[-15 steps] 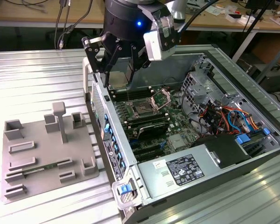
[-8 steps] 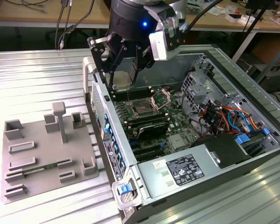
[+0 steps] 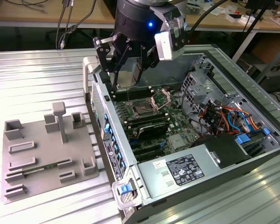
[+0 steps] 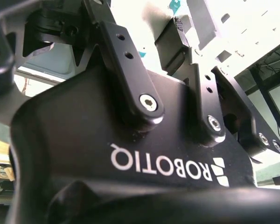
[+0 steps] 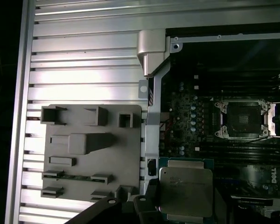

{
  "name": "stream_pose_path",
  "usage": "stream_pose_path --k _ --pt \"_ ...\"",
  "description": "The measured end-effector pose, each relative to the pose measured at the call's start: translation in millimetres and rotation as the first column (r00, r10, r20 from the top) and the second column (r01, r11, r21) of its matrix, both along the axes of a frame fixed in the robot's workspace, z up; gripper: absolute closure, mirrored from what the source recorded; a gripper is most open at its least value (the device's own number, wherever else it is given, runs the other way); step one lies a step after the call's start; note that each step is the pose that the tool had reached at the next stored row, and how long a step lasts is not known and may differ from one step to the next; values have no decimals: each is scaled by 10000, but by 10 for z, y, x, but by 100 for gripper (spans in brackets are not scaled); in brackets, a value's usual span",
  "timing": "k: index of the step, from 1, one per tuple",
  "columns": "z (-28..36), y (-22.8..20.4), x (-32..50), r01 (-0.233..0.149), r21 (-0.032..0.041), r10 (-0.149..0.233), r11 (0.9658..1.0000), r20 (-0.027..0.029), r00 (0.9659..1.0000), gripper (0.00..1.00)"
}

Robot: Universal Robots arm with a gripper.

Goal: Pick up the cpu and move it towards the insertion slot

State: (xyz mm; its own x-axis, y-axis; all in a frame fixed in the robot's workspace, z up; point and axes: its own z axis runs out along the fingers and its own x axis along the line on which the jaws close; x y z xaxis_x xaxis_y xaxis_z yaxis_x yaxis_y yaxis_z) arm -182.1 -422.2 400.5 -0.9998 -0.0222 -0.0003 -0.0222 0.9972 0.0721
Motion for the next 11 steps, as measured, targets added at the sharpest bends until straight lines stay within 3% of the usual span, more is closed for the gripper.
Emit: stream_pose_path --k 11 --pt "-4 0 108 -1 1 1 10000 0 10000 45"
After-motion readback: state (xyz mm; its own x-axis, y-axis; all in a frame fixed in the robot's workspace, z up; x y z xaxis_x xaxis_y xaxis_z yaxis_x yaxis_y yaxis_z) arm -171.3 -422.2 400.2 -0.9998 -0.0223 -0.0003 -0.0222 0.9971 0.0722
